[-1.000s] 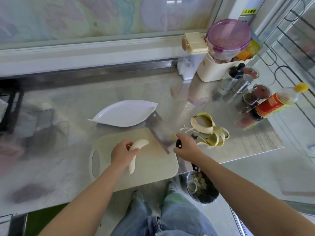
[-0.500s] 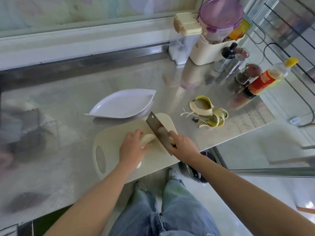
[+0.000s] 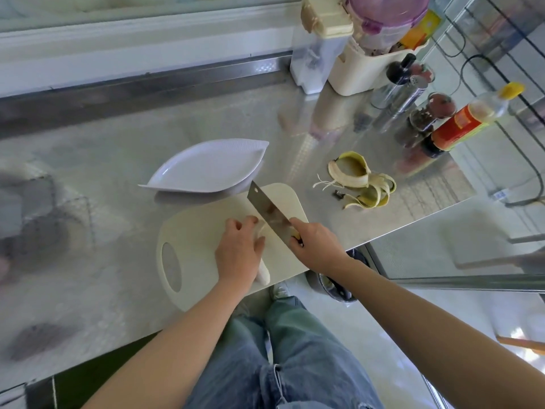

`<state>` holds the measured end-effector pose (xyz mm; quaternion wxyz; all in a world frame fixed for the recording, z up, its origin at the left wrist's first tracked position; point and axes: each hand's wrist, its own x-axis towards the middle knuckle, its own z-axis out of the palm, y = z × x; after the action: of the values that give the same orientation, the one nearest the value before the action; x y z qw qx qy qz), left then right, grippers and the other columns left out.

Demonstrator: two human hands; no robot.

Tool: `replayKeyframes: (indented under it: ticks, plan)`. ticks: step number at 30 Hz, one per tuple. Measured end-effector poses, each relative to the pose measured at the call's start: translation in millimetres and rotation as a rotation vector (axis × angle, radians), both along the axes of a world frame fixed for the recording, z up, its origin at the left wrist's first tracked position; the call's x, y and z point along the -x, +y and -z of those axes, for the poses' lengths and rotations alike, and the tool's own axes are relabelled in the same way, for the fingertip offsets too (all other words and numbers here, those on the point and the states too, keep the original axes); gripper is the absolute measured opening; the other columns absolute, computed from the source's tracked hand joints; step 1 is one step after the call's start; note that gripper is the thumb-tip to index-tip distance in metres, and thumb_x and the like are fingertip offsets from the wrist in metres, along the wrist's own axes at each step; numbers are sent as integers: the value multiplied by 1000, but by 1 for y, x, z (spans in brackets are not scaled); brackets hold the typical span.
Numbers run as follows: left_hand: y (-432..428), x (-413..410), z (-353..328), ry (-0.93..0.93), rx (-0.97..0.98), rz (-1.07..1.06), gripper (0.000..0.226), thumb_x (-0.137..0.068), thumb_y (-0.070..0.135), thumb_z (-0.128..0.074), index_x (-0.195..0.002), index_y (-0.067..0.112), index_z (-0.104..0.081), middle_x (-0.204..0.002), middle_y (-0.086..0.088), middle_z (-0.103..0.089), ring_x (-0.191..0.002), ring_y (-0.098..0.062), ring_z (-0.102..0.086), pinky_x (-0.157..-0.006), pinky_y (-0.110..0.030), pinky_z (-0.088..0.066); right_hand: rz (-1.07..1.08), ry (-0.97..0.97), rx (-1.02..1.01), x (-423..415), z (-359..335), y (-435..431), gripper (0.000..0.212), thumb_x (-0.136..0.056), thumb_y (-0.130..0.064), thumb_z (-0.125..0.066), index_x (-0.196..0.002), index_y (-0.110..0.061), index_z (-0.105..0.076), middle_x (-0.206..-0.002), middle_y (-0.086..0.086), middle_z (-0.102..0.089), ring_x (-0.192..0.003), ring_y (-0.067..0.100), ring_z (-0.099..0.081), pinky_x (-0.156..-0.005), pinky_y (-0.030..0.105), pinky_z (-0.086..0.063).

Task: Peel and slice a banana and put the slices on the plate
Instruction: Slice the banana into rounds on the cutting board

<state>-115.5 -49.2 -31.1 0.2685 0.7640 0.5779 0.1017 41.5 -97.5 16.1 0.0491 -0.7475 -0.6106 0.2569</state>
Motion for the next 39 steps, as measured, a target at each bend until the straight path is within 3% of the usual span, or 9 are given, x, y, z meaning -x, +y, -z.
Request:
replayKeyframes:
  ticks: [8, 15, 20, 22, 24, 28, 33, 37, 39]
  plan:
    - [2, -6, 1, 11, -14, -46, 24, -90, 28, -59, -113, 24, -56, -104, -3, -53, -81, -24, -59, -60, -30, -40, -28, 3, 23, -2, -4, 4, 10, -93, -17, -42, -88, -21, -35, -59, 0, -38, -52, 18, -39, -49, 27, -32]
    - [6, -3, 0, -104, -7, -101, 24, -85, 20, -64, -108, 18, -58, -97, -4, -53, -75, -24, -54, -63, -30, -40, -39, 10, -12, -10, 0, 6, 5, -92, -18, -43, -93, -13, -45, -61, 4, -44, -51, 19, -40, -47, 27, -32]
    - [13, -2, 4, -289, 201, -173, 28, -86, 26, -65, -112, 17, -61, -101, 2, -59, -86, -15, -54, -75, -27, -41, 216, 280, -43, -20, 10, 6, 9, -86, -20, -51, -79, -15, -46, -63, 10, -52, -57, 31, -54, -52, 42, -47]
    - [14, 0, 2, -423, 315, -177, 25, -88, 24, -64, -113, 21, -63, -97, 6, -62, -85, -14, -58, -75, -30, -48, 346, 419, -19, -26, 13, 5, 6, -86, -19, -52, -89, -14, -53, -66, 6, -53, -57, 26, -52, -53, 40, -49]
    - [15, 1, -3, -602, 436, -244, 20, -90, 20, -63, -109, 25, -64, -94, 8, -64, -85, -15, -60, -75, -33, -53, 425, 562, 77, -31, 17, 5, 24, -89, -19, -53, -112, -15, -52, -80, 3, -57, -61, 17, -52, -52, 28, -47]
    - [19, 1, -12, -813, 602, -349, 21, -92, 14, -61, -112, 19, -65, -92, 4, -65, -79, -10, -58, -61, -19, -52, 415, 650, 179, -30, 32, 3, 53, -90, -26, -59, -134, -21, -31, -121, 3, -53, -99, 17, -57, -79, 30, -49]
    - [19, -1, -15, -797, 642, -301, 23, -91, 16, -62, -114, 17, -66, -90, 4, -65, -75, -9, -59, -57, -17, -51, 371, 313, 45, -16, 43, 7, 61, -85, -27, -65, -137, -16, -35, -129, 4, -45, -115, 20, -47, -96, 33, -43]
    - [17, -6, -15, -784, 623, -278, 25, -90, 15, -64, -115, 16, -66, -90, 1, -65, -75, -11, -60, -60, -24, -55, 337, 153, 61, -17, 40, 13, 57, -87, -36, -59, -137, -14, -39, -127, 6, -44, -116, 22, -44, -95, 35, -42]
    - [17, -9, -15, -773, 611, -256, 23, -90, 14, -64, -113, 17, -67, -89, 0, -66, -73, -11, -60, -59, -27, -54, 361, 164, -41, -17, 31, 19, 49, -89, -37, -57, -131, -15, -48, -123, 5, -46, -112, 20, -46, -92, 33, -43]
